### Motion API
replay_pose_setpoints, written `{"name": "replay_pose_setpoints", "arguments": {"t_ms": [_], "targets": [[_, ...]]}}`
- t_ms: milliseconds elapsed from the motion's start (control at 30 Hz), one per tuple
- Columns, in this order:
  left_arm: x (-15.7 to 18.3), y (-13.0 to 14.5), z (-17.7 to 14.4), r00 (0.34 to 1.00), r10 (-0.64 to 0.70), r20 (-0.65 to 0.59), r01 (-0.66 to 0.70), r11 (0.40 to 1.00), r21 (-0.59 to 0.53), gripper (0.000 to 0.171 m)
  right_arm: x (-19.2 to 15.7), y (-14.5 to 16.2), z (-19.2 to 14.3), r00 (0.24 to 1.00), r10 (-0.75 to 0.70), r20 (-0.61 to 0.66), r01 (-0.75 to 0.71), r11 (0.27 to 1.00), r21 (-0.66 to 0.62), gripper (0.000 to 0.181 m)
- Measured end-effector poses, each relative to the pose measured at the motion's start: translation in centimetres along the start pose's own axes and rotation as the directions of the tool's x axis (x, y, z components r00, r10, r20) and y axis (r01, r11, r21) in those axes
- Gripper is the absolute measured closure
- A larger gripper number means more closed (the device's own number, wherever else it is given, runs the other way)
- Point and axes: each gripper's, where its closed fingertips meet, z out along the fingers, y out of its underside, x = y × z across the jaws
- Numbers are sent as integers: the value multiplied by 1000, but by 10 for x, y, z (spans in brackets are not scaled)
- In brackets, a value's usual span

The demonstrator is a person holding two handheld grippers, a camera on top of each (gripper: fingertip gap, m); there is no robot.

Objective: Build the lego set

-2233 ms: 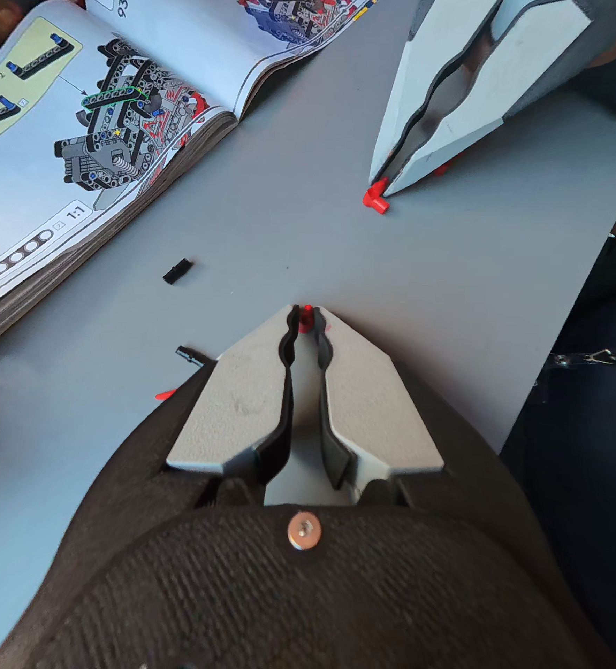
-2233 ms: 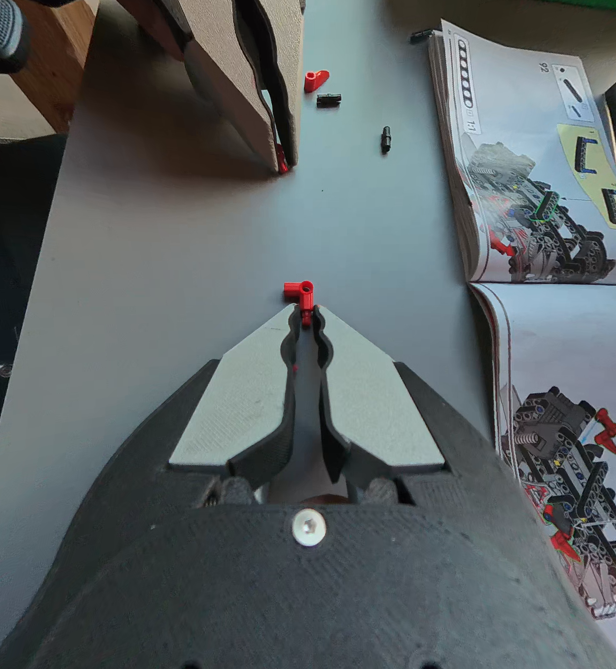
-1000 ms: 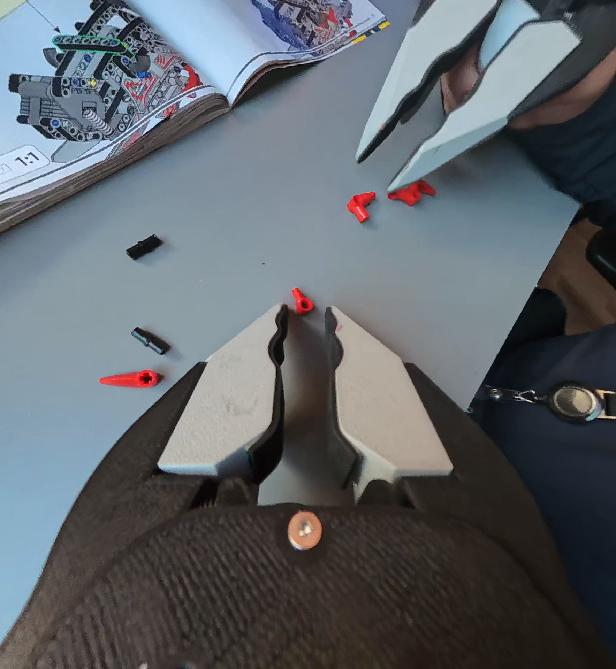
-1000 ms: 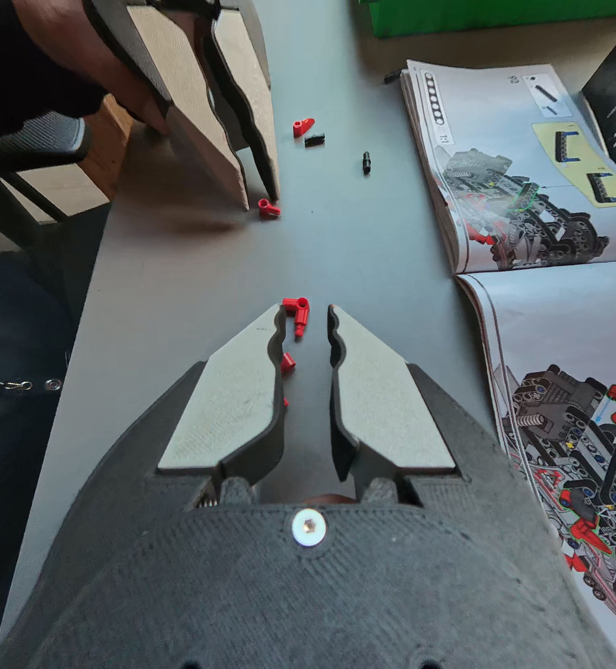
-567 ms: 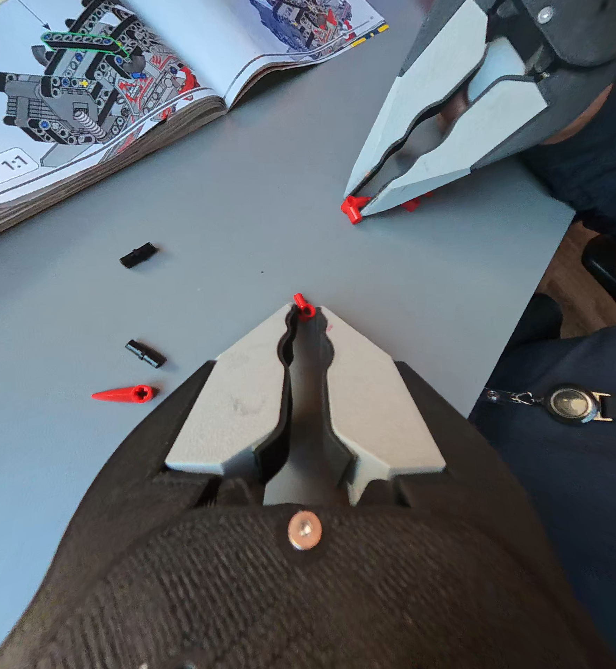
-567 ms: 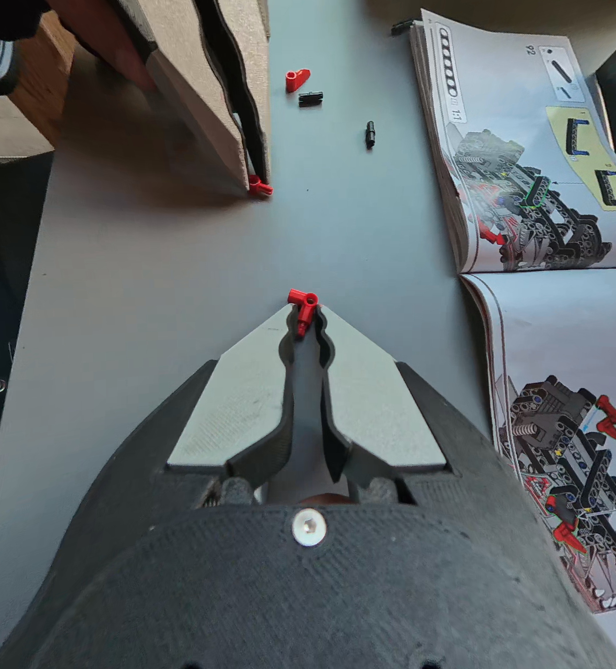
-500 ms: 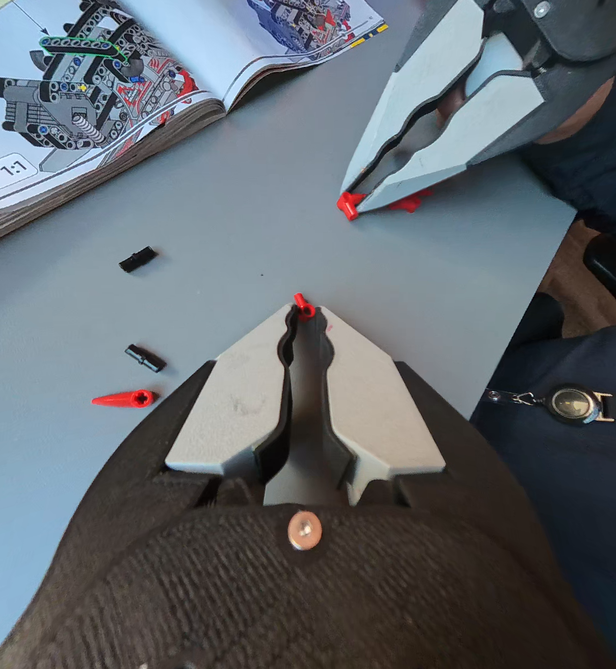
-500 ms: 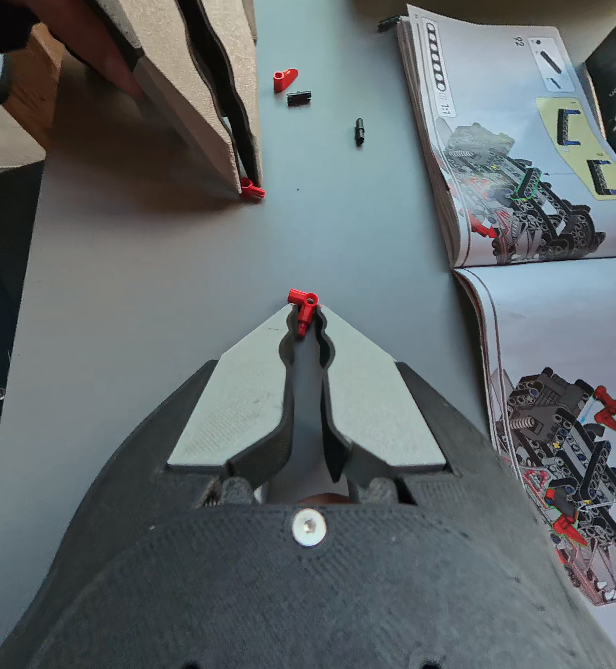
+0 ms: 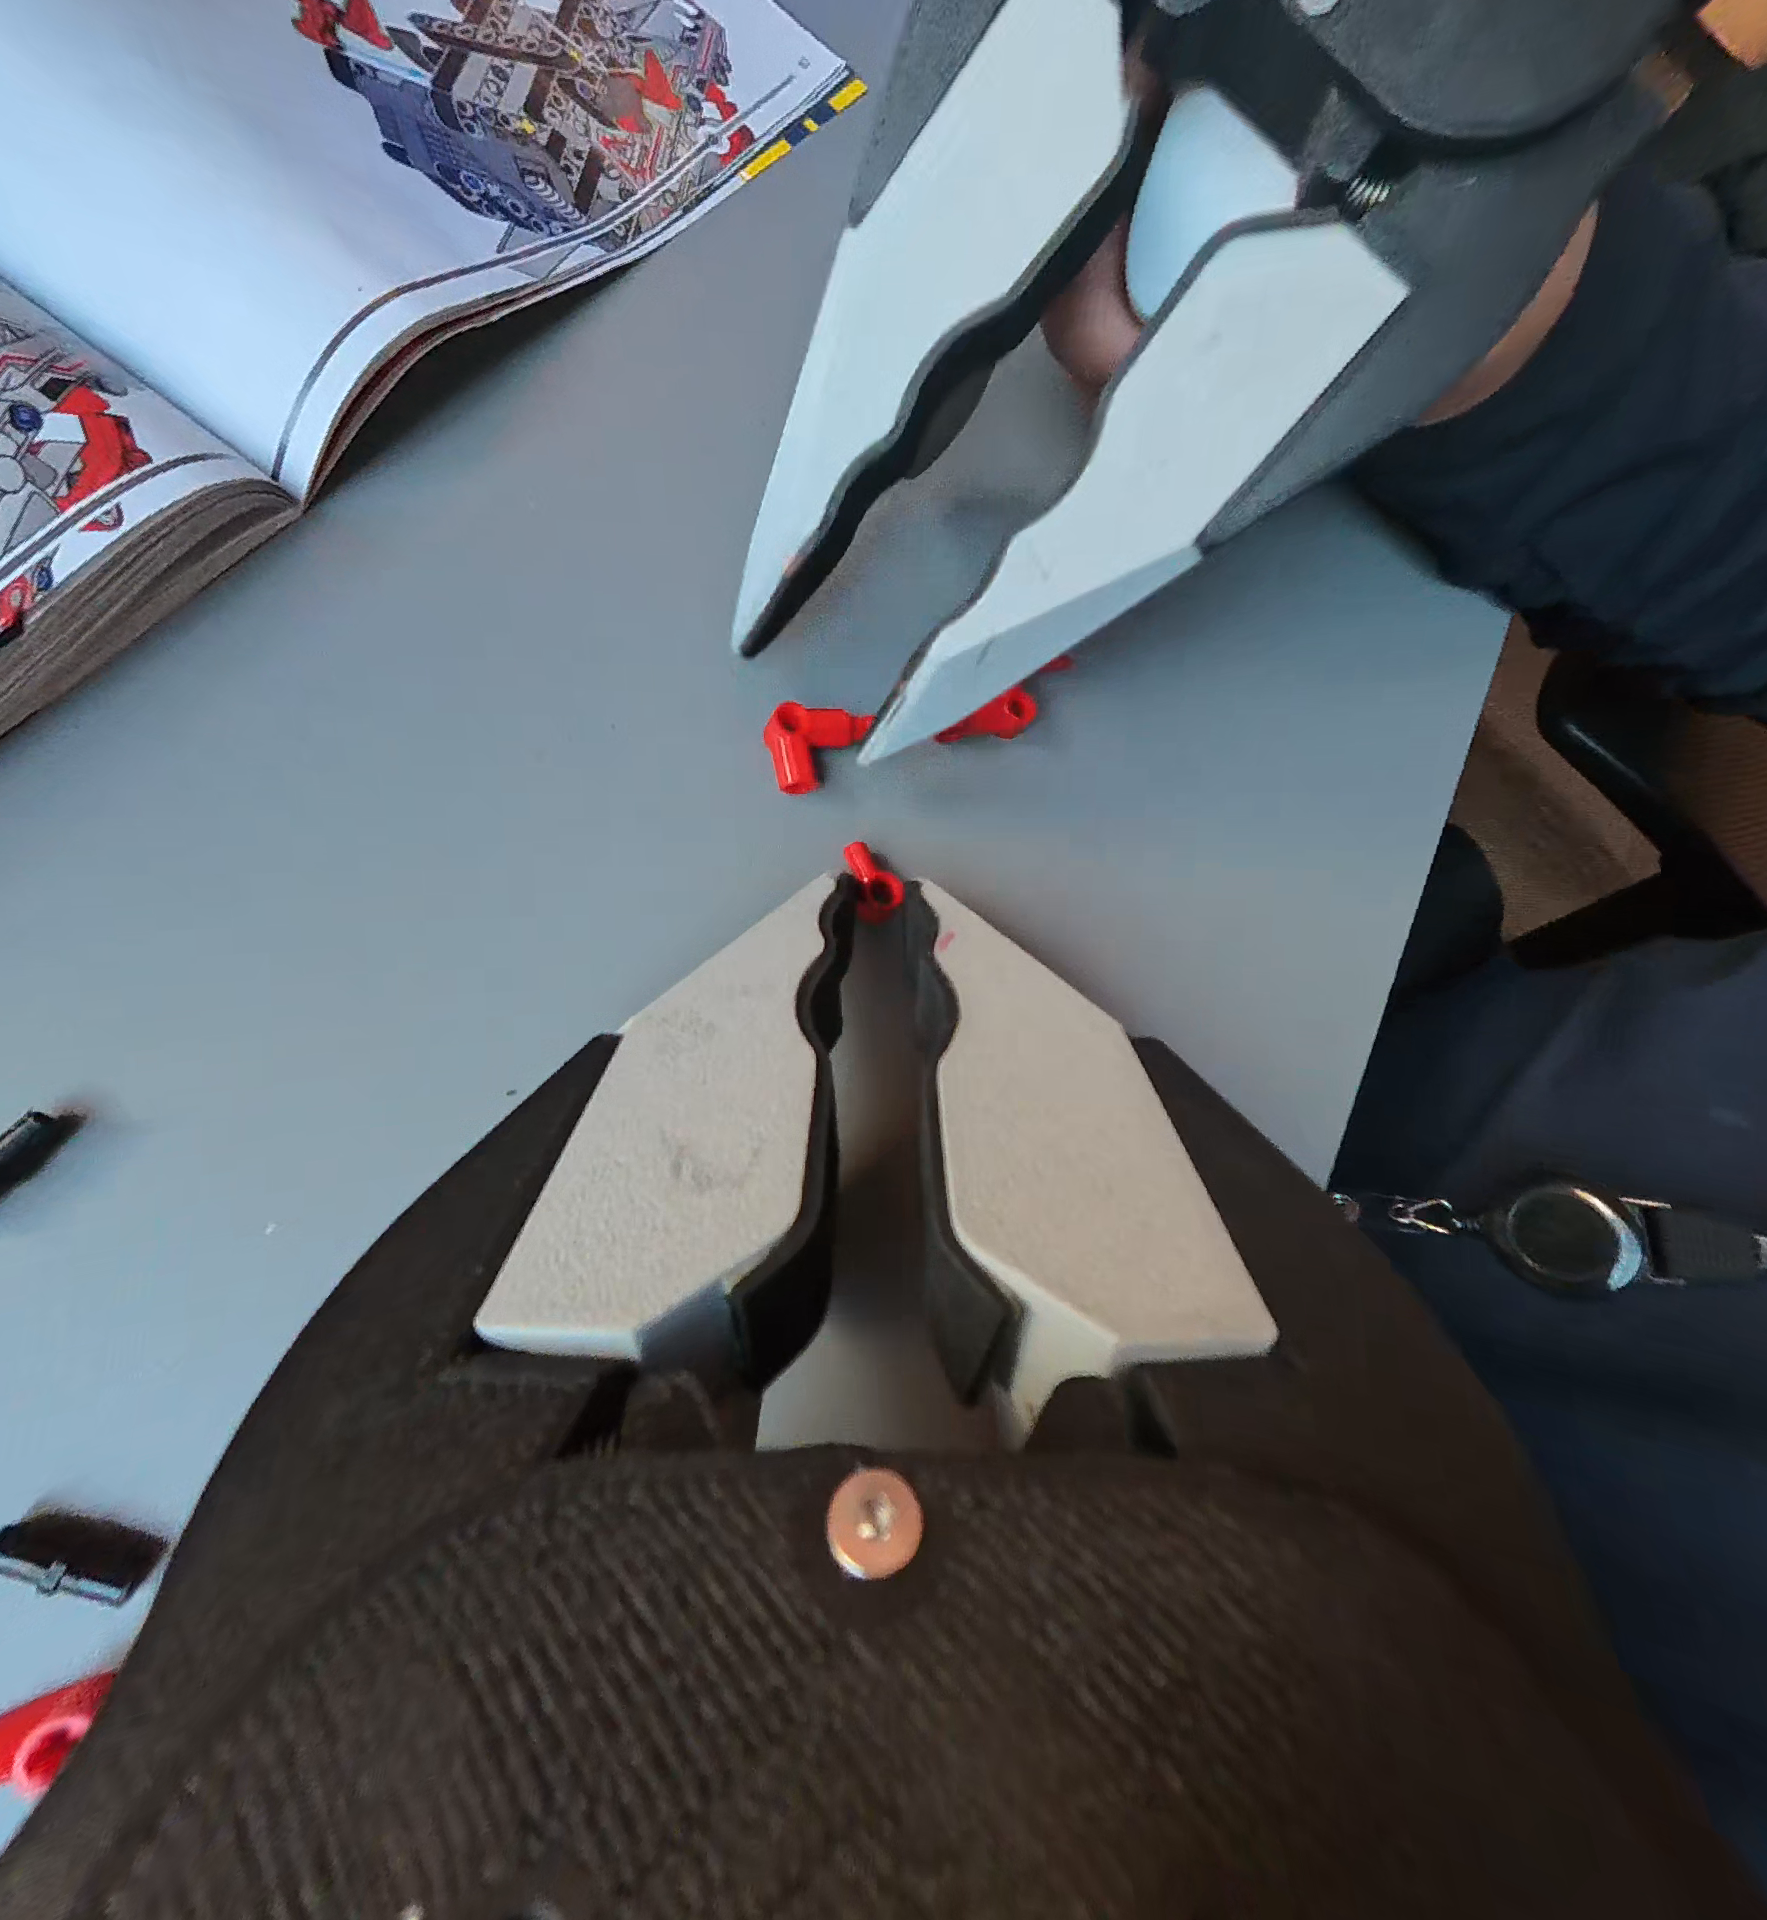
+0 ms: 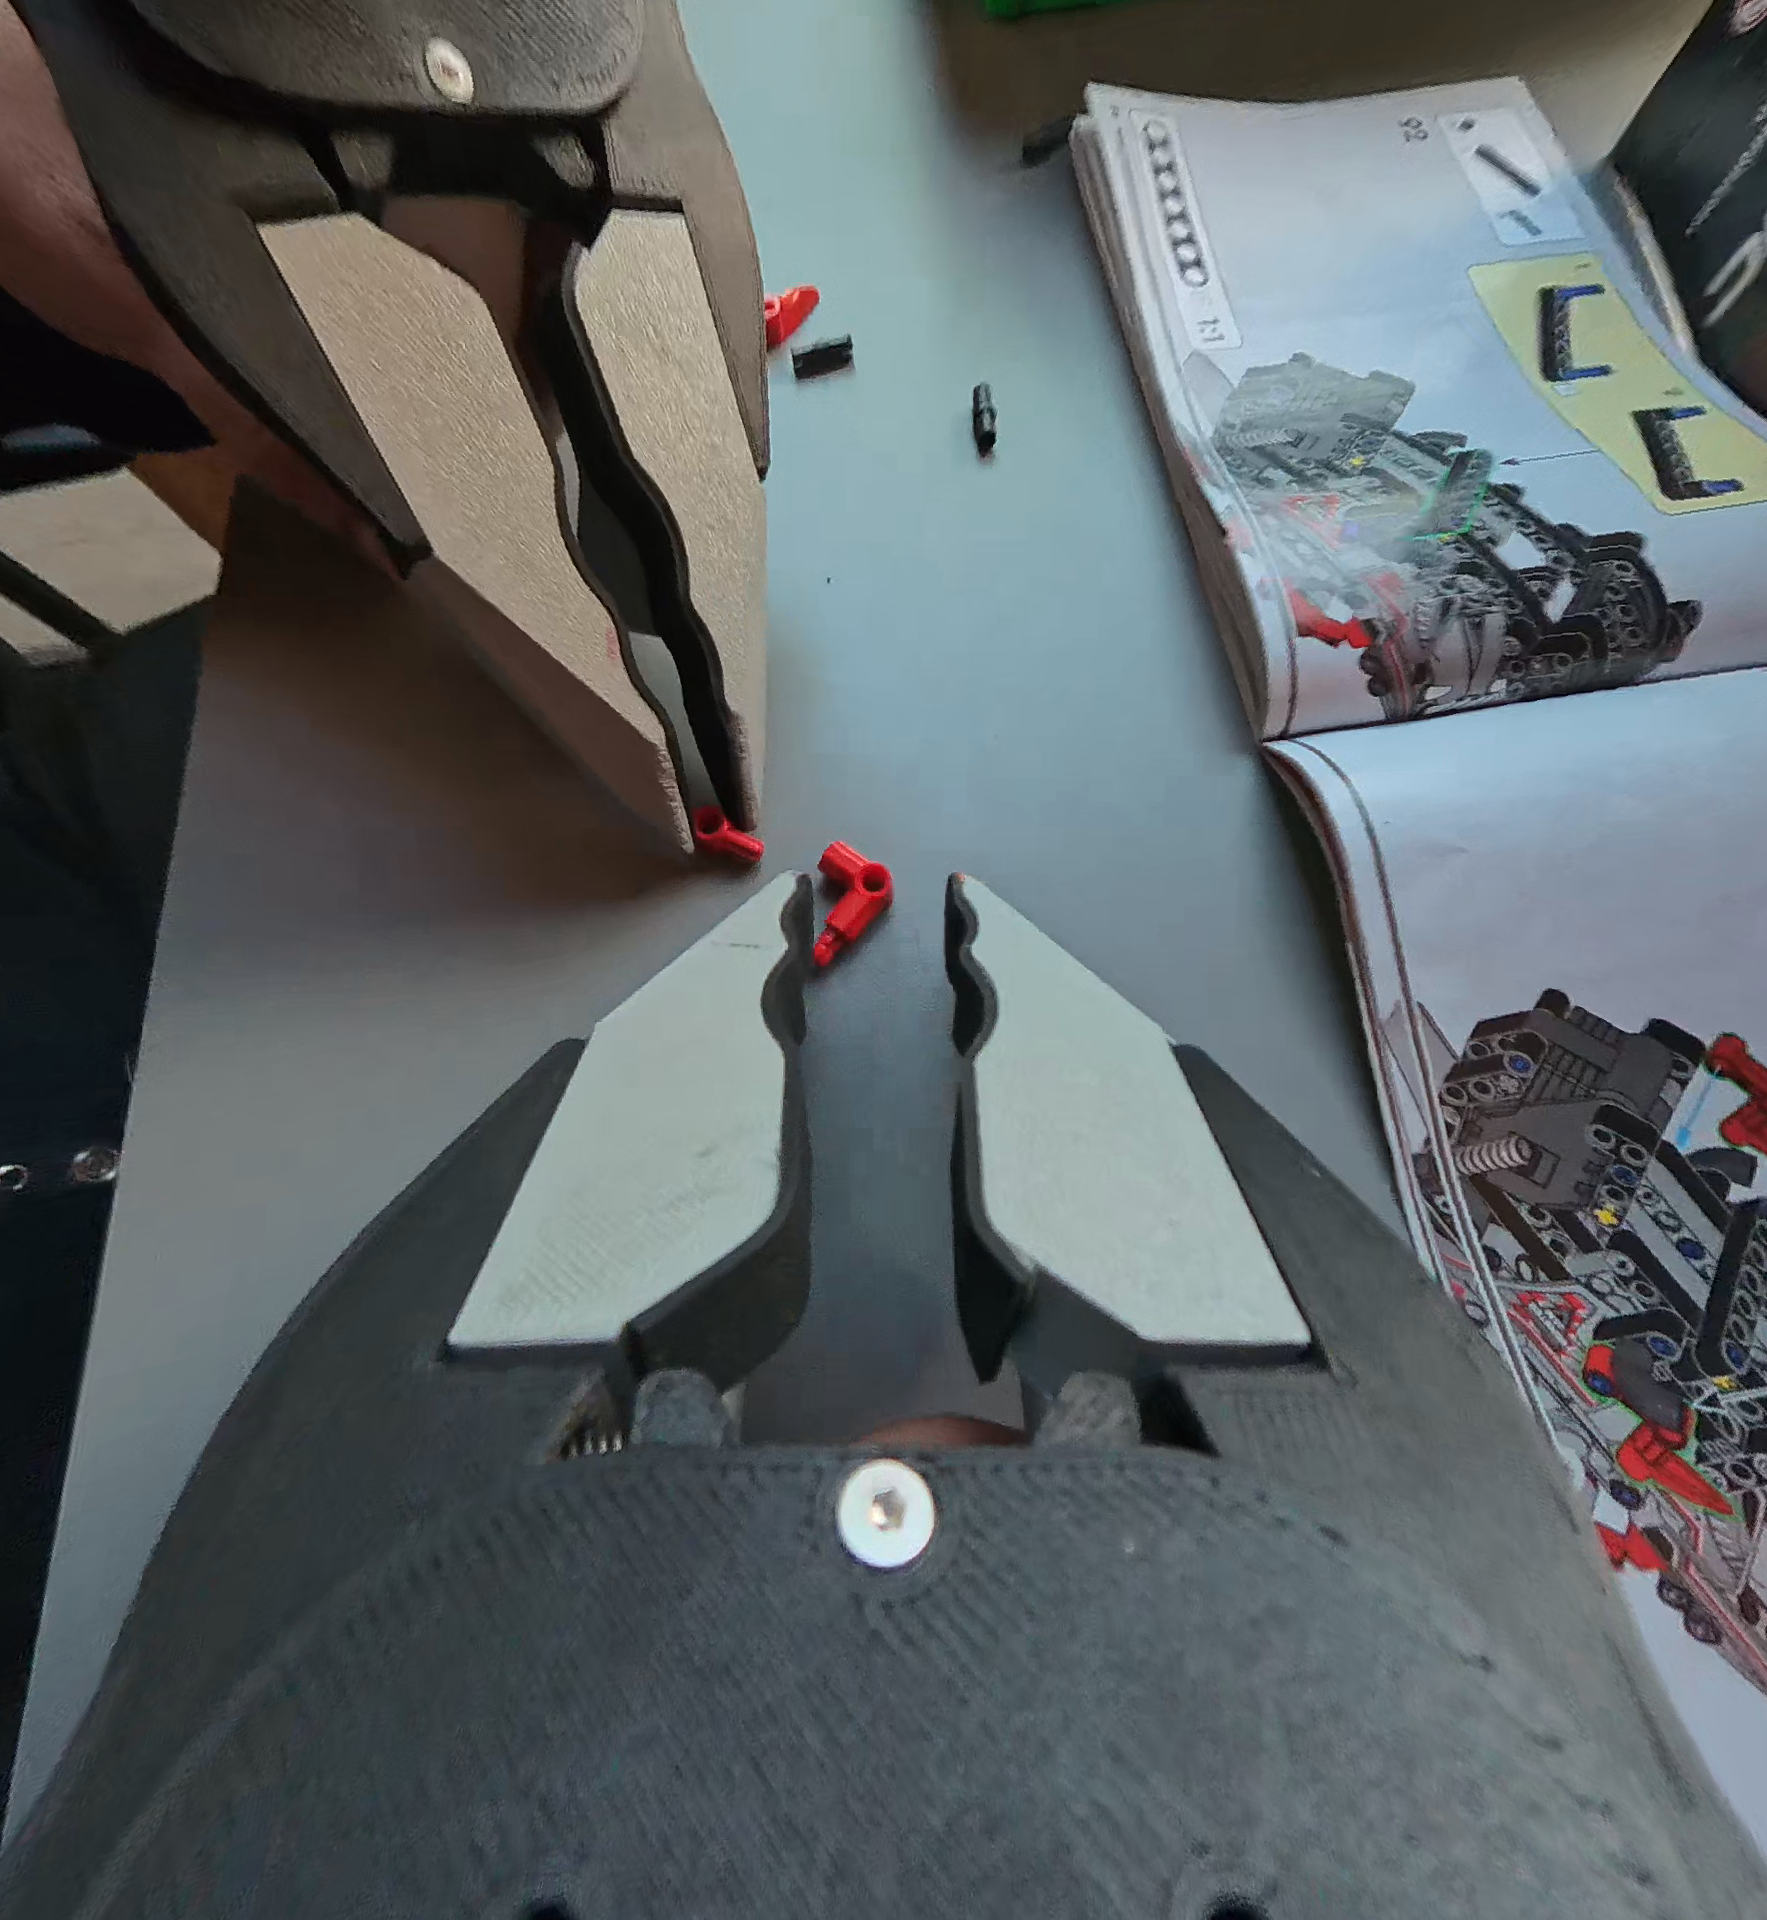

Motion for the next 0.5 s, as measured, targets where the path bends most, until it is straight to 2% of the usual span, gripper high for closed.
{"name": "replay_pose_setpoints", "arguments": {"t_ms": [167, 267, 333, 500], "targets": [[1, -4, -4, 1000, 1, -2, -1, 999, 42, 166, 0, -6, -22, 1000, 20, 17, -22, 993, 112, 160], [1, -2, -6, 1000, -18, -18, 19, 999, 40, 166, 8, -4, -35, 998, 12, -61, -3, 990, 140, 160], [-1, -1, -7, 1000, -17, -15, 18, 999, 33, 166, 6, -6, -42, 998, 14, -64, -2, 984, 176, 160], [-8, 3, -8, 1000, 7, 2, -7, 1000, 1, 166, 3, 6, -34, 998, 50, -25, -47, 993, 107, 158]]}}
